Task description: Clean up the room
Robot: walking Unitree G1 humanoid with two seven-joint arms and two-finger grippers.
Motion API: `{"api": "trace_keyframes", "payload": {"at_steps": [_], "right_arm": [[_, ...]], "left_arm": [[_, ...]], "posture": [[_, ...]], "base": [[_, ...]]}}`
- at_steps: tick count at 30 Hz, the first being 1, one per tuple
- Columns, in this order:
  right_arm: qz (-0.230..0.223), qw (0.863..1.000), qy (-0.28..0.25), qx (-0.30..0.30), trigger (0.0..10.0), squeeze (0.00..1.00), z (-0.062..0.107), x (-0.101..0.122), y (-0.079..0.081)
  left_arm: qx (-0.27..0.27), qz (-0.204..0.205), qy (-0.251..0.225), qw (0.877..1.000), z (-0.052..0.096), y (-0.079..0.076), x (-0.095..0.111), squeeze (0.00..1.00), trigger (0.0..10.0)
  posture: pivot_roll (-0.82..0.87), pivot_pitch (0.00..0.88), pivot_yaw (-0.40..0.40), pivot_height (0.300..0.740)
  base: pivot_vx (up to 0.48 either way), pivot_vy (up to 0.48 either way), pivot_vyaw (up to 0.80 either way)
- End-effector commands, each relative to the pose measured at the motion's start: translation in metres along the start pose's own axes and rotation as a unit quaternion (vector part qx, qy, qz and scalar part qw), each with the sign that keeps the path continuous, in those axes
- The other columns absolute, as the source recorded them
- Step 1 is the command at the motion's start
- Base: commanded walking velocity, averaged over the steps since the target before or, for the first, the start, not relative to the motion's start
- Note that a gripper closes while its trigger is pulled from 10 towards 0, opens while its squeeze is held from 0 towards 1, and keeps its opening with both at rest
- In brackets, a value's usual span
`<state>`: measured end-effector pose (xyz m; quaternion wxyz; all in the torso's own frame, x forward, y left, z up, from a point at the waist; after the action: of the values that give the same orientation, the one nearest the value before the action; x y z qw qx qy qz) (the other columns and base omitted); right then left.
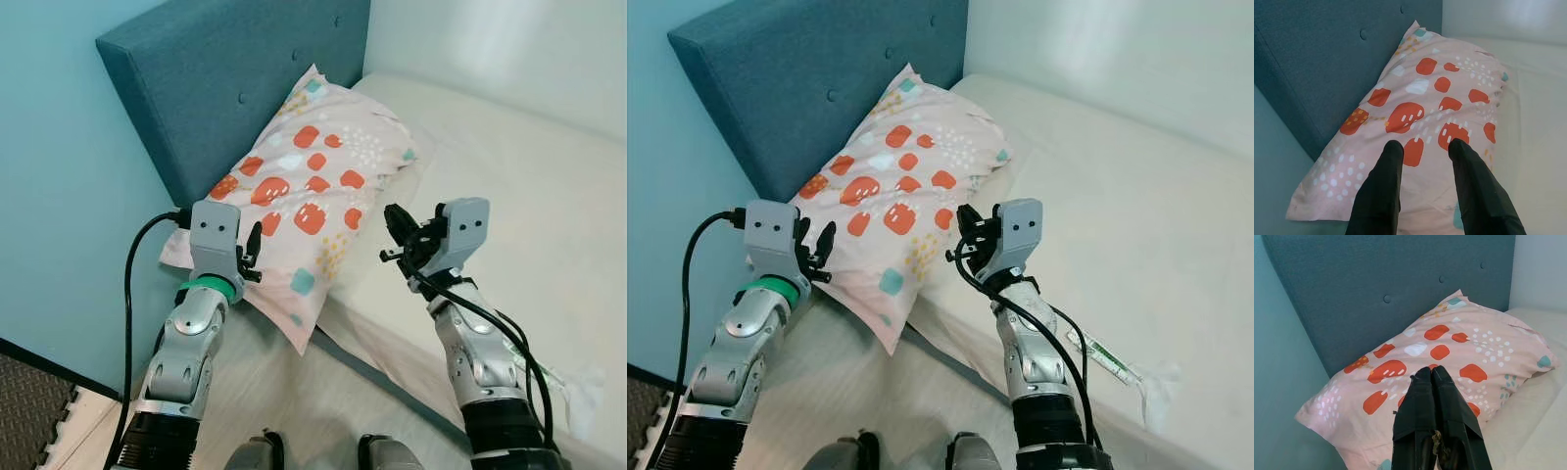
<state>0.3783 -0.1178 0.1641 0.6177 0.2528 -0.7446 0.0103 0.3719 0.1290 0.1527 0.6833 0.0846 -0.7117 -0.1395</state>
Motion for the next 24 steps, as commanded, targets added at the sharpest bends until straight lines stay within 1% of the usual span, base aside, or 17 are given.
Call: {"api": "trace_keyframes", "payload": {"at_steps": [1,2,3,5,10,14,24], "right_arm": [[0.000,1.000,0.006,0.004,10.0,0.00,0.000,-0.005,0.003],[-0.010,1.000,0.002,0.006,10.0,0.00,-0.001,-0.006,0.008],[-0.010,1.000,0.002,0.006,10.0,0.00,-0.001,-0.006,0.008],[-0.025,1.000,-0.004,0.011,10.0,0.00,-0.002,-0.007,0.015],[-0.036,0.999,-0.008,0.015,10.0,0.00,-0.004,-0.008,0.021],[-0.043,0.999,-0.010,0.017,10.0,0.00,-0.005,-0.007,0.023],[-0.042,0.999,-0.012,0.017,10.0,0.00,-0.005,-0.007,0.023]], "left_arm": [[0.004,-0.002,0.015,1.000,0.002,0.001,-0.011,0.00,10.0],[0.004,-0.003,0.014,1.000,0.002,0.001,-0.011,0.00,10.0],[0.004,-0.003,0.014,1.000,0.002,0.001,-0.011,0.00,10.0],[0.005,-0.005,0.012,1.000,0.001,0.000,-0.011,0.00,10.0],[0.006,-0.008,0.008,1.000,0.001,0.000,-0.010,0.00,10.0],[0.008,-0.008,0.007,1.000,0.002,0.000,-0.010,0.00,10.0],[0.010,-0.009,0.005,1.000,0.002,0.001,-0.009,0.00,10.0]], "posture": [[-0.11,0.062,0.069,0.740],[-0.11,0.061,0.077,0.740],[-0.11,0.061,0.077,0.740],[-0.11,0.061,0.079,0.740],[-0.11,0.065,0.082,0.740],[-0.11,0.065,0.082,0.740],[-0.11,0.065,0.082,0.740]], "base": [[0.000,0.000,0.00],[-0.281,0.000,0.00],[-0.281,0.000,0.00],[-0.330,0.000,0.00],[-0.346,0.000,0.00],[-0.401,0.000,0.00],[-0.439,0.000,0.00]]}}
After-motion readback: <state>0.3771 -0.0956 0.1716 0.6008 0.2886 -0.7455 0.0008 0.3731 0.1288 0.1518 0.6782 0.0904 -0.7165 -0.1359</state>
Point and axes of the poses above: a point about 5 cm out from each wrist's last joint towards the gripper, its own z axis pointing back from the gripper into the wrist, its own x axis along the axis of the wrist's last joint, y = z × x, the point moved 6 cm from there along -z, pointing out of the wrist towards the gripper, and after that the axes turned 14 degrees about -z, right-handed, at the moved point
